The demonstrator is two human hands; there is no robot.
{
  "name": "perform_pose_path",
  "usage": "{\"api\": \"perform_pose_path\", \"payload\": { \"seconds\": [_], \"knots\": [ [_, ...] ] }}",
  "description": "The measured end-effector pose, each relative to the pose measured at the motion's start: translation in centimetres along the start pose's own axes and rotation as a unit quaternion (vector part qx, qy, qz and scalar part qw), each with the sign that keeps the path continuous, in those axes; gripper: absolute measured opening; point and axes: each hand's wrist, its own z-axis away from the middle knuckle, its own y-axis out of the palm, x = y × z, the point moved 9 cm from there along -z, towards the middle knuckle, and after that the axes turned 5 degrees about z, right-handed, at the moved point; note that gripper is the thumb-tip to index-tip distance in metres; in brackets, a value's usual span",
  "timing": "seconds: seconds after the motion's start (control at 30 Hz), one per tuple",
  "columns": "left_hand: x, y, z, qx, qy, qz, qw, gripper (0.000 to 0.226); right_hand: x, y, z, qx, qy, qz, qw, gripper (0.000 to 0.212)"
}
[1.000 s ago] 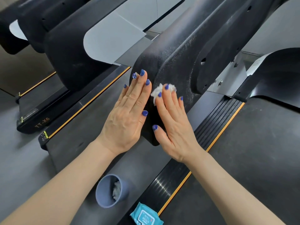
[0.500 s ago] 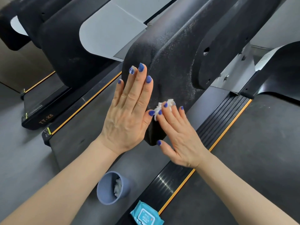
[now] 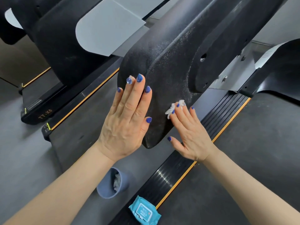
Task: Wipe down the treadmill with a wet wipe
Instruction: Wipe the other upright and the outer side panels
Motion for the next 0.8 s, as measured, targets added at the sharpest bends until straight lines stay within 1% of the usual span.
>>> {"api": "perform_pose_path", "payload": {
  "seconds": [0.07, 0.1, 0.23, 0.3, 0.33, 0.4, 0.5, 0.57, 0.7, 0.73, 0.8],
  "knots": [
    [0.1, -0.4, -0.2, 0.007, 0.008, -0.015, 1.000, 0.073, -0.8, 0.1, 0.7, 0.015, 0.025, 0.009, 1.000, 0.073],
    [0.1, -0.5, -0.4, 0.009, 0.012, -0.017, 1.000, 0.073, -0.5, -0.5, 0.1, 0.007, 0.027, 0.005, 1.000, 0.074],
    [0.1, -0.4, -1.6, 0.004, 0.015, -0.011, 1.000, 0.071, 1.8, -5.4, -5.0, -0.097, -0.014, -0.050, 0.994, 0.079],
    [0.1, -0.2, -1.6, 0.000, 0.014, -0.009, 1.000, 0.067, 1.7, -5.9, -5.9, -0.120, -0.028, -0.049, 0.991, 0.082],
    [0.1, -0.1, -1.6, -0.003, 0.010, -0.010, 1.000, 0.064, 1.2, -5.2, -5.4, -0.117, -0.030, -0.040, 0.992, 0.082],
    [0.2, -0.1, -1.6, -0.007, 0.005, -0.012, 1.000, 0.060, -0.4, -3.0, -3.2, -0.082, -0.028, -0.006, 0.996, 0.078],
    [0.1, -0.1, -1.7, -0.012, 0.012, -0.017, 1.000, 0.066, -3.8, 0.1, 0.0, 0.000, 0.004, 0.059, 0.998, 0.071],
    [0.0, 0.0, -1.7, -0.014, 0.009, -0.021, 1.000, 0.066, -4.8, 0.7, 0.8, 0.032, 0.008, 0.084, 0.996, 0.071],
    [0.1, 0.1, -1.6, -0.026, -0.004, -0.024, 0.999, 0.056, -4.1, -0.6, 0.1, 0.017, -0.002, 0.079, 0.997, 0.072],
    [0.2, 0.2, -1.6, -0.028, -0.006, -0.024, 0.999, 0.056, -4.0, -0.9, -0.2, 0.008, -0.002, 0.067, 0.998, 0.073],
    [0.1, 0.3, -1.6, -0.035, -0.005, -0.025, 0.999, 0.064, -3.6, -1.4, -0.8, -0.014, 0.002, 0.036, 0.999, 0.074]
  ]
}}
